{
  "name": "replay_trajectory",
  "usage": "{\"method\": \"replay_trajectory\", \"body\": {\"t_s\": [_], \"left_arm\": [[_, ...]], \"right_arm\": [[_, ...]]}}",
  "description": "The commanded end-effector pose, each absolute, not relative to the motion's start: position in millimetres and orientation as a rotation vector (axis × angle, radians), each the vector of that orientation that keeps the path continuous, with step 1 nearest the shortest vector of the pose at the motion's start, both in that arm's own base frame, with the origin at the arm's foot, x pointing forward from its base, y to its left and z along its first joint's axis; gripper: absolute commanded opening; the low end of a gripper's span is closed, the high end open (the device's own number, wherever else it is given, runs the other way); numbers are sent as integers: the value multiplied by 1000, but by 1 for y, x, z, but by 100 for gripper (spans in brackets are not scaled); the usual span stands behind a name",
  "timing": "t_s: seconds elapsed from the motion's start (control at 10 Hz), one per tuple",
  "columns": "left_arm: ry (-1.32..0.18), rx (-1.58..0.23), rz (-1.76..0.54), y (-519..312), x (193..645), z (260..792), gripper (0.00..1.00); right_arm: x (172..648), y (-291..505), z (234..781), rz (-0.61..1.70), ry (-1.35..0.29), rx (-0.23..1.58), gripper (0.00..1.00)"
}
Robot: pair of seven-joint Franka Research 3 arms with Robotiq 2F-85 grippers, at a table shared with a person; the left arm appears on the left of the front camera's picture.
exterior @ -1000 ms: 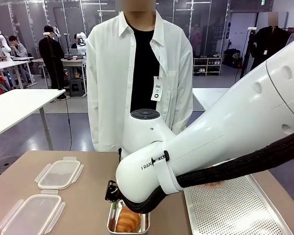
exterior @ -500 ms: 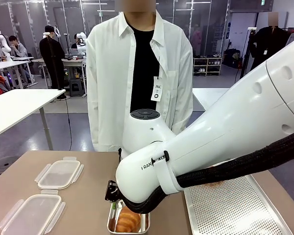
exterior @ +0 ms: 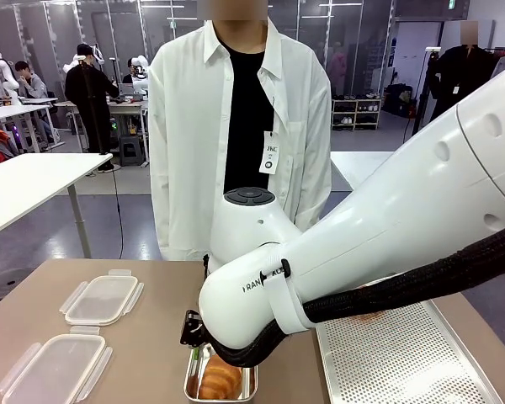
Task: Place the bread into the airtight container.
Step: Pick up a Butter Roll and place it into an empty Airtight Container.
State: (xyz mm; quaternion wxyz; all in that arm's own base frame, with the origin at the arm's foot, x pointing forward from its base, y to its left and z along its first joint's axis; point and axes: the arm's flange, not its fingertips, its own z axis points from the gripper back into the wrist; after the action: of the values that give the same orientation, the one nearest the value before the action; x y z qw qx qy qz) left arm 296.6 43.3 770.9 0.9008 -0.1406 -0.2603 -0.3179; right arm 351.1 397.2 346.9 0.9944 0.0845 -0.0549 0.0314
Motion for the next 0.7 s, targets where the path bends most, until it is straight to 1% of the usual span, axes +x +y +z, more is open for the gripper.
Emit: {"method": "replay_trajectory", "body": {"t_s": [0.0,0.4,0.6], "left_arm": [[-538,-294,-678,44,295,771,100],[-538,-294,-678,44,295,771,100],[-538,-294,-678,44,295,771,100]], "right_arm": [[350,399,347,64,-112,172,100],[351,397,347,63,-110,169,100],[345,374,397,167,-79,248,100]]}}
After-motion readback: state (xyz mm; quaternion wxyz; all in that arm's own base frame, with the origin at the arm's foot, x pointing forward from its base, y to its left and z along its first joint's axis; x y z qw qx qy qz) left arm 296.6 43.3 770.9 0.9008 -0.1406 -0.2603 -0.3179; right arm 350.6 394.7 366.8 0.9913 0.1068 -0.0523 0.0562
